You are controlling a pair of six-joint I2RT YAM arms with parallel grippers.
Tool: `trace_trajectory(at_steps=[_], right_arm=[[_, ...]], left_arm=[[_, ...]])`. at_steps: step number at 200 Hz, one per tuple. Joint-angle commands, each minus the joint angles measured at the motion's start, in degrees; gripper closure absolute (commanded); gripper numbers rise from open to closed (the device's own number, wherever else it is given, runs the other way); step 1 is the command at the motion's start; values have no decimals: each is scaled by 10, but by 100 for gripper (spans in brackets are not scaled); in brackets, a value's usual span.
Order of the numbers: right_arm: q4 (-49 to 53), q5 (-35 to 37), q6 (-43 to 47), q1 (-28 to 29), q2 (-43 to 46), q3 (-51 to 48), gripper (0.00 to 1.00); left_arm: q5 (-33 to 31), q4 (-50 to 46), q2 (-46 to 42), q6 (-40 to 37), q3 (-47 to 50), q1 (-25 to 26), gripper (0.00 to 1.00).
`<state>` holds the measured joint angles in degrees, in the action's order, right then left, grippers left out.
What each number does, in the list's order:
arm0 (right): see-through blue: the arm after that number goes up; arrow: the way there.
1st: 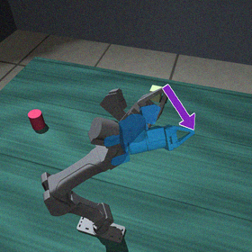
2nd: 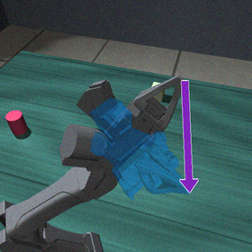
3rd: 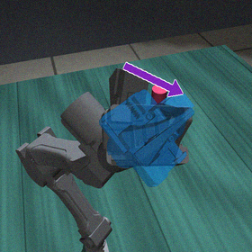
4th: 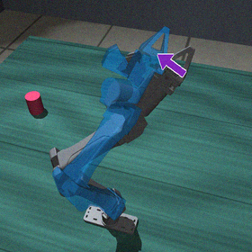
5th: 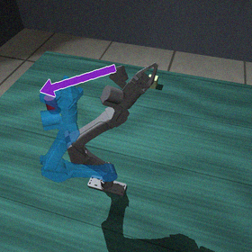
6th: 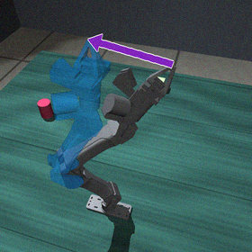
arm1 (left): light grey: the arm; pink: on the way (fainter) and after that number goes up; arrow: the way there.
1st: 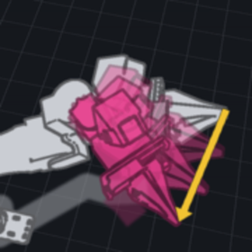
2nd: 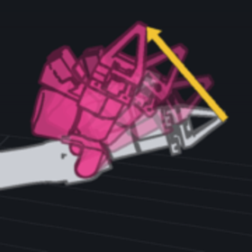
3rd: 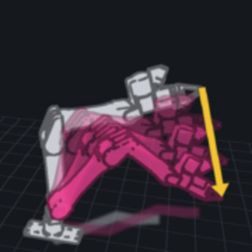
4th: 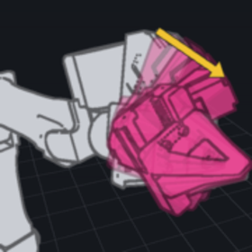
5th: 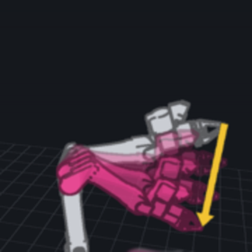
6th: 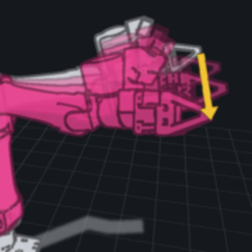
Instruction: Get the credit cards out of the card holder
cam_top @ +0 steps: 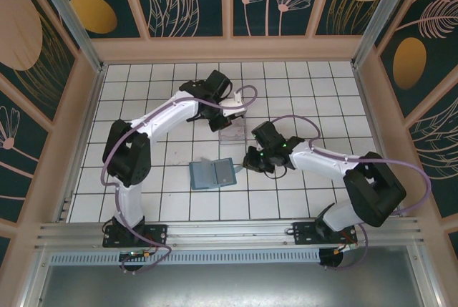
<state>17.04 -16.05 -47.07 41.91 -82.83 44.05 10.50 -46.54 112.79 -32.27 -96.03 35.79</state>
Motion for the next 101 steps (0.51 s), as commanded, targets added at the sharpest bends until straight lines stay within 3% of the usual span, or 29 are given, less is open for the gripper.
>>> trace_trajectory(at_steps=[1,101], right_arm=[[16,15,-4,-6,19,-9,89],[19,14,-1,-21,35,-21,89]], left_arm=[[-2,-62,23,-49,-33,-1,100],[2,-147,111,-127,-114,0,100]])
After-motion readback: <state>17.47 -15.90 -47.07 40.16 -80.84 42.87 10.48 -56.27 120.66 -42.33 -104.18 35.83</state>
